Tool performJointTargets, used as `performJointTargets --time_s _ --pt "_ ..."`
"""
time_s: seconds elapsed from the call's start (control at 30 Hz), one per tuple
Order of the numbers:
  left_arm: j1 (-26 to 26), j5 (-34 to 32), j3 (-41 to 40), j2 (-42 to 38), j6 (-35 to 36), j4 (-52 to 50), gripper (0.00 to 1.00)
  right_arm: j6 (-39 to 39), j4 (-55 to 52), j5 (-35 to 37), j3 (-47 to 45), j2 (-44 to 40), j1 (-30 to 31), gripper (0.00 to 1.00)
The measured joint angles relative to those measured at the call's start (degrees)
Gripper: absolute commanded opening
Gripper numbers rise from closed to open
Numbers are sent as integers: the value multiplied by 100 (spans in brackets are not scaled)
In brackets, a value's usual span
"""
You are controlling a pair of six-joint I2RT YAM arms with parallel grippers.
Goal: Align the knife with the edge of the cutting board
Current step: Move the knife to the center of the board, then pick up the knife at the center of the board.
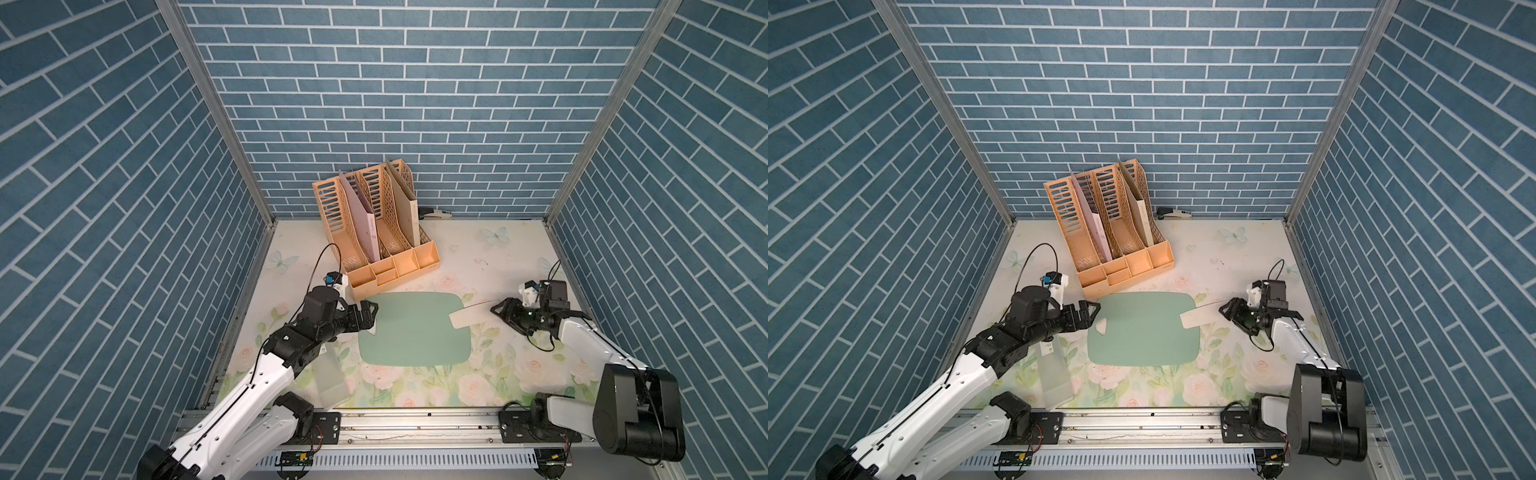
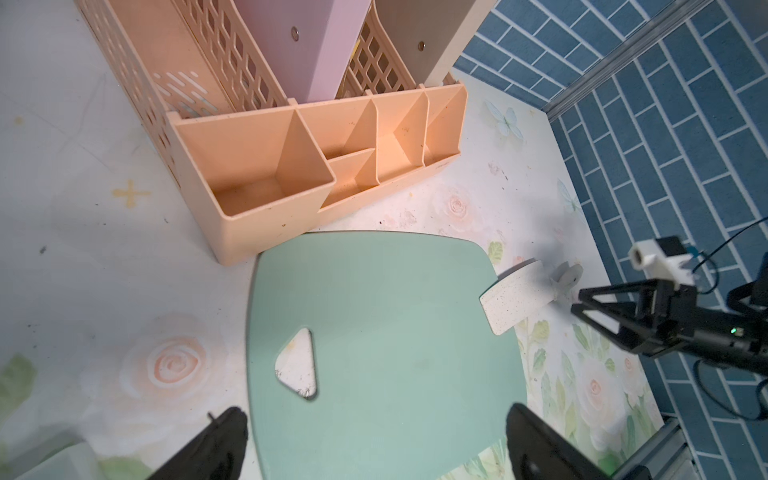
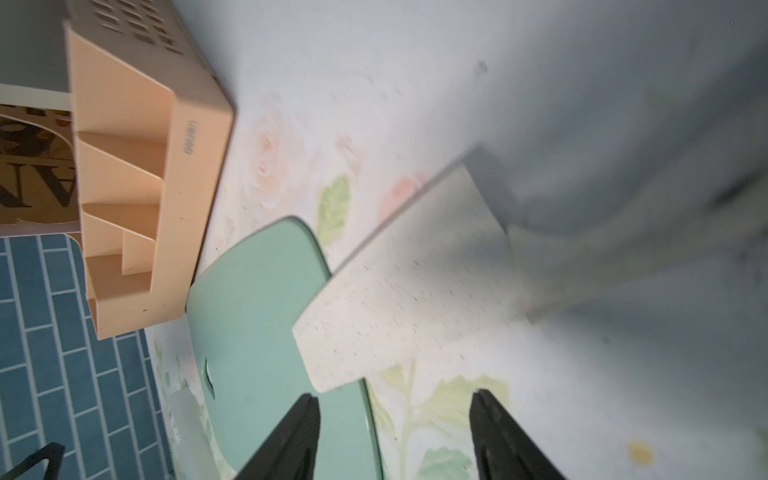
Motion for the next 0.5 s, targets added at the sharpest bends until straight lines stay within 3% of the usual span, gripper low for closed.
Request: performJointTargets --time_s 0.13,0.2,0.3,0.37,0.5 --pt "0 -4 39 -66 116 -61 100 -1056 330 435 343 -52 481 75" --pt "0 9 57 -103 164 -98 100 -1934 313 654 457 -46 673 75" --pt "0 85 59 -227 238 -151 100 -3606 9 1088 800 -13 901 83" --pt "0 131 74 -323 273 -192 100 -4841 -330 1401 1174 118 1023 84" --pt "0 232 81 -474 326 -212 100 -6395 -1161 1923 2087 890 1174 81"
